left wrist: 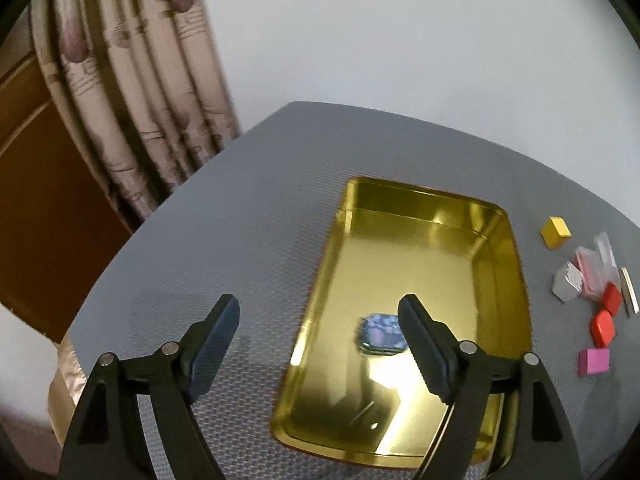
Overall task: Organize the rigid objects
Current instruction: 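Lower the lipstick tube into the gold tray and open the right gripper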
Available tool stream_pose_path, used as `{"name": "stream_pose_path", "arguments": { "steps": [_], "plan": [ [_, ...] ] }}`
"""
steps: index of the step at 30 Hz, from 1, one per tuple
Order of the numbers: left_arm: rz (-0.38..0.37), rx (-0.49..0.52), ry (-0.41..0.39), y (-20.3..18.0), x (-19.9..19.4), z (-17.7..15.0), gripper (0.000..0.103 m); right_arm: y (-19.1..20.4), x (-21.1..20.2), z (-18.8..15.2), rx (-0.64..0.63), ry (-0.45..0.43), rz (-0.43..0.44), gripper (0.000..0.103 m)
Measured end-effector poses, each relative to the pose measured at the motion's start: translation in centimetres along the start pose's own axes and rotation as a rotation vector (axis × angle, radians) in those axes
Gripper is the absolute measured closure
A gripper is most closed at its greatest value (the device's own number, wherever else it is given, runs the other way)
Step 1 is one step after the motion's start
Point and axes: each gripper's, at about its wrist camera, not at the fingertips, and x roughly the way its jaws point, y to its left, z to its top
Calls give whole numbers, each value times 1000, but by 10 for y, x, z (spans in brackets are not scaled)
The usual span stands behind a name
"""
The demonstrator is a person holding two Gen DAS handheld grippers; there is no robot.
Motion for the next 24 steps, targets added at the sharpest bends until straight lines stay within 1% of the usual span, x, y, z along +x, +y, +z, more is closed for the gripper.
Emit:
{"name": "stream_pose_path", "arguments": {
  "steps": [2, 3, 4, 5, 8, 12, 14, 17, 19, 21, 24],
  "plan": [
    [7, -28, 3, 8, 1, 2, 24, 27, -10, 4, -55, -4, 39, 83],
    [10, -39, 4, 12, 2, 3, 24, 42, -24, 4, -84, -5, 63, 83],
    [15, -59, 6, 16, 2, 4, 24, 62, -25, 6, -122, -3, 98, 83],
    [15, -67, 8, 19, 3, 4, 24, 75, -26, 7, -142, -4, 115, 83],
    [22, -96, 15, 29, 5, 8, 23, 122, -26, 9, -200, 27, 212, 83],
    [33, -138, 21, 43, 8, 11, 23, 175, -23, 14, -254, 50, 297, 82],
    [43, -157, 25, 49, 9, 13, 23, 199, -16, 17, -276, 71, 325, 82],
    [58, -191, 24, 59, 10, 14, 23, 226, -11, 19, -329, 88, 333, 83],
    [71, -205, 19, 62, 9, 14, 23, 248, 1, 16, -354, 113, 328, 82],
    [79, -211, 23, 64, 9, 14, 23, 259, 10, 14, -361, 139, 327, 82],
    [73, -222, 37, 68, 11, 13, 23, 272, 24, 11, -369, 186, 326, 82]
  ]
}}
